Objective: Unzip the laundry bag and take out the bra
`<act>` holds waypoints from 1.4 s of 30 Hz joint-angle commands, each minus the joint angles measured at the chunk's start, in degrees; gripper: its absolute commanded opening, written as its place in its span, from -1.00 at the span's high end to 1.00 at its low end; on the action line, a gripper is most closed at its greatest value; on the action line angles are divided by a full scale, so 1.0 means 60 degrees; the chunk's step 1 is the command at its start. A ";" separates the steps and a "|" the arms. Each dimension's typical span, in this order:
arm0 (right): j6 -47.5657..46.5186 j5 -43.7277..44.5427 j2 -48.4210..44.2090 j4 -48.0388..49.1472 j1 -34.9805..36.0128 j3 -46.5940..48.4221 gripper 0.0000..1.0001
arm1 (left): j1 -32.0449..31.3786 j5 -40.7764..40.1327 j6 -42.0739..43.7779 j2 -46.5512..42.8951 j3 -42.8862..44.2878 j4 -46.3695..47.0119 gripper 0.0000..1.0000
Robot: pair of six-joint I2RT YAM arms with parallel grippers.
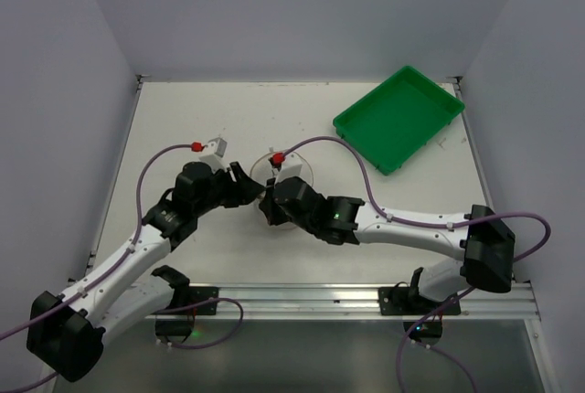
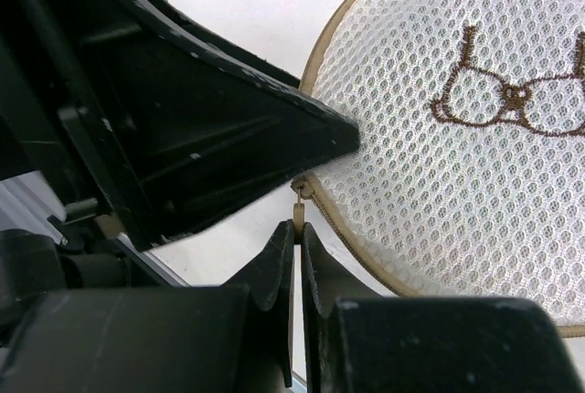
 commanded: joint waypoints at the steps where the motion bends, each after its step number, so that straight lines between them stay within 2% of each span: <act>1: 0.0216 0.0197 -0.0154 0.0471 -0.0048 -0.0207 1.00 | -0.0064 -0.0112 -0.0339 -0.0279 0.0012 0.0381 -0.04; 3: 0.0304 0.0182 -0.0373 0.0471 -0.0048 -0.0470 1.00 | -0.0049 0.0005 -0.0368 -0.0192 0.0012 0.0542 0.30; 4: 0.0333 0.0168 -0.0461 0.0442 -0.0033 -0.0573 1.00 | -0.0064 0.0035 -0.0383 -0.0148 0.0012 0.0688 0.60; 7: 0.0421 0.0226 -0.0901 0.0340 -0.0048 -0.0939 1.00 | -0.0049 0.0123 -0.0296 -0.0030 0.0056 0.0966 1.00; 13: 0.0787 0.0270 -0.1778 0.0062 -0.0048 -0.1745 1.00 | -0.0049 -0.0389 0.0303 0.0159 0.0143 0.1247 1.00; 20: 0.1037 0.0211 -0.2483 0.0046 -0.0048 -0.2507 1.00 | -0.0034 -0.0726 0.1811 0.1535 0.1314 0.1085 1.00; 27: 0.1081 -0.0198 -0.2207 0.0456 -0.0048 -0.2303 1.00 | 0.0170 -0.0814 0.2853 0.1903 0.1550 0.2183 0.99; 30: 0.1037 -0.0535 -0.1666 0.0705 -0.0048 -0.1835 1.00 | 0.0346 -0.1047 0.3148 0.2064 0.1857 0.2286 0.77; 33: 0.1022 -0.0828 -0.1124 0.1056 -0.0033 -0.1308 1.00 | 0.0624 -0.1020 0.2753 0.1919 0.1902 0.2141 0.48; 36: 0.0920 -0.0727 -0.0670 0.1204 -0.0077 -0.0868 1.00 | 0.0669 -0.1180 0.2109 0.1334 0.1595 0.1717 -0.29; 37: 0.0890 -0.0683 -0.0566 0.1218 -0.0106 -0.0765 1.00 | 0.0669 -0.1210 0.1759 0.1144 0.1406 0.1570 -0.64; 38: 0.0876 -0.0682 -0.0463 0.1465 -0.0150 -0.0590 1.00 | 0.0669 -0.1239 0.1582 0.0779 0.1317 0.1453 -0.77; 40: 0.0817 -0.0726 -0.0258 0.1584 -0.0238 -0.0457 1.00 | 0.0669 -0.1371 0.1143 0.0455 0.1185 0.0443 -0.96; 42: 0.0788 -0.0726 -0.0155 0.1657 -0.0282 -0.0340 1.00 | 0.0669 -0.1371 0.1111 0.0074 0.1082 -0.0083 -0.96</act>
